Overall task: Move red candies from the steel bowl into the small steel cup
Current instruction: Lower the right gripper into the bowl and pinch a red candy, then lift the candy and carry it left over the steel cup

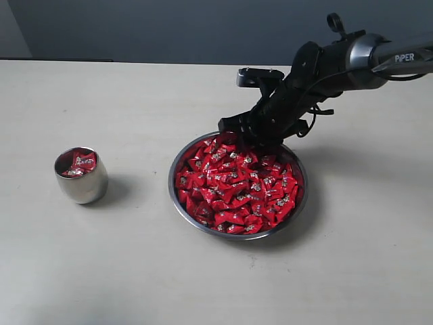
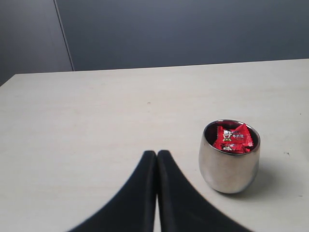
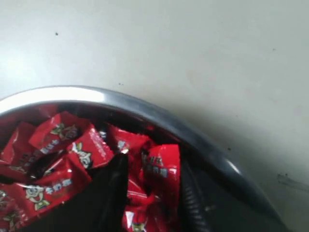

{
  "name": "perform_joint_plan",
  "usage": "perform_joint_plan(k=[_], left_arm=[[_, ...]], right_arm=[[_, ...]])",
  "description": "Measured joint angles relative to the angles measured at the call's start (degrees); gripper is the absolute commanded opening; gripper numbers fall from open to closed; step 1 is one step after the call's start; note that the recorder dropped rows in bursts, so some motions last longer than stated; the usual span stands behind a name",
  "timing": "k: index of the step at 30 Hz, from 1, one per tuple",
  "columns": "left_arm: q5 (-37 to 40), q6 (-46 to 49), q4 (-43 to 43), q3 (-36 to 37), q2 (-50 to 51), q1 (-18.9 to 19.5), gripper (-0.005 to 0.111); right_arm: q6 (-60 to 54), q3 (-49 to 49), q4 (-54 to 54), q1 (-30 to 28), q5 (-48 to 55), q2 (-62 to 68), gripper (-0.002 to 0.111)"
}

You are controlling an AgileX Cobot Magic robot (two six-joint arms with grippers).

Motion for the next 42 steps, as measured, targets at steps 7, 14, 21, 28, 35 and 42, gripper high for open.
perform_joint_plan(k=[7, 14, 21, 28, 35, 42], left_arm=[[0.00, 0.00, 0.00, 0.00, 0.00, 0.00, 0.000], [0.00, 0.00, 0.00, 0.00, 0.00, 0.00, 0.000], [0.00, 0.00, 0.00, 0.00, 0.00, 0.00, 0.000], [0.00, 0.00, 0.00, 0.00, 0.00, 0.00, 0.000], [0.00, 0.00, 0.00, 0.00, 0.00, 0.00, 0.000], [0.00, 0.00, 0.00, 0.00, 0.00, 0.00, 0.000]], right_arm=[[0.00, -2.39, 0.10, 0.09, 1.83, 0.09, 0.034], [0.00, -2.39, -0.13, 0.09, 2.28, 0.09, 0.032], [0.00, -2.39, -0.95, 0.09, 2.78, 0.09, -0.001], [-0.08, -2.39, -1.42, 0.09, 2.89, 0.09, -0.001], [-0.08, -2.39, -1.42, 0.09, 4.77, 0.09, -0.001], [-0.08, -2.64, -2.10, 0.09, 5.35, -1.84, -0.001]])
